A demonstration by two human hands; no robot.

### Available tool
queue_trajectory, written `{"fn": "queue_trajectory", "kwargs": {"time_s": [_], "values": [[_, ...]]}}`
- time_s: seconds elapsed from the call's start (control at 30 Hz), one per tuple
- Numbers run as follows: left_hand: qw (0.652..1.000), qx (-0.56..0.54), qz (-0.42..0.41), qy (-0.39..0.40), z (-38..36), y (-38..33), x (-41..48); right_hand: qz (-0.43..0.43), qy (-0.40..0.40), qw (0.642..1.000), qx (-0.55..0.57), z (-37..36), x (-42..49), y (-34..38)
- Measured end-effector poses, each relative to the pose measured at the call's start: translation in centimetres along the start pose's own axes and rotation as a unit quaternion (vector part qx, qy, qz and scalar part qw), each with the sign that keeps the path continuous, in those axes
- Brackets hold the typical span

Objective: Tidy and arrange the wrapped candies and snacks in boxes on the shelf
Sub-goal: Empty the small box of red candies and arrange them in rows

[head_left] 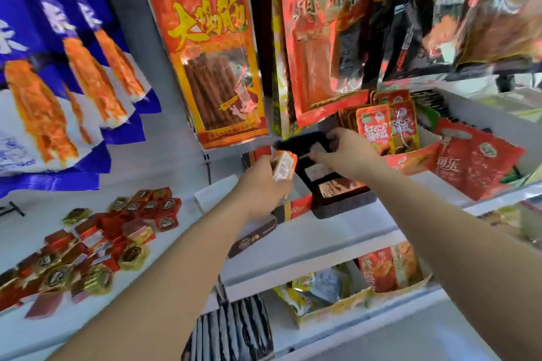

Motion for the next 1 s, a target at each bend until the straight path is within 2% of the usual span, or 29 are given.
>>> {"fn": "queue_trajectory", "kwargs": {"time_s": [0.13, 0.27, 0.4, 0.53, 0.8, 0.87, 1.0], "values": [[0.999, 0.048, -0.022, 0.003, -0.6, -2.6, 3.0, 0.02, -0.088, 0.974, 0.209, 2.6, -0.1, -1.6], [0.995, 0.075, -0.058, 0.003, -1.9, -5.7, 5.0, 0.037, -0.111, 0.932, 0.344, 4.5, -1.1, -2.1], [0.991, 0.094, -0.092, -0.02, -3.2, -7.4, 6.7, 0.077, -0.13, 0.948, 0.28, 5.3, -2.4, -2.0], [0.991, 0.09, -0.102, -0.011, -4.1, -7.5, 7.0, 0.097, -0.136, 0.951, 0.261, 5.3, -3.7, -2.1], [0.994, 0.032, -0.084, -0.057, 0.7, -3.8, 2.3, 0.104, -0.151, 0.955, 0.232, 4.6, -6.4, -0.1], [0.994, 0.029, -0.073, -0.08, 2.5, -1.5, -0.4, 0.123, -0.129, 0.962, 0.205, 3.1, -7.9, 2.1], [0.989, 0.077, -0.031, -0.123, 6.1, 5.7, -8.0, 0.163, -0.021, 0.978, 0.132, -2.9, -11.0, 7.5]]}}
Point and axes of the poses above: each hand's wrist, its own x-axis towards the middle knuckle, its own z-axis out of the back of the hand, y = z × x, the point moved 10 cm from there along x, towards the middle knuckle, and after that the axes turned 14 degrees about x, right-handed, at the moved point
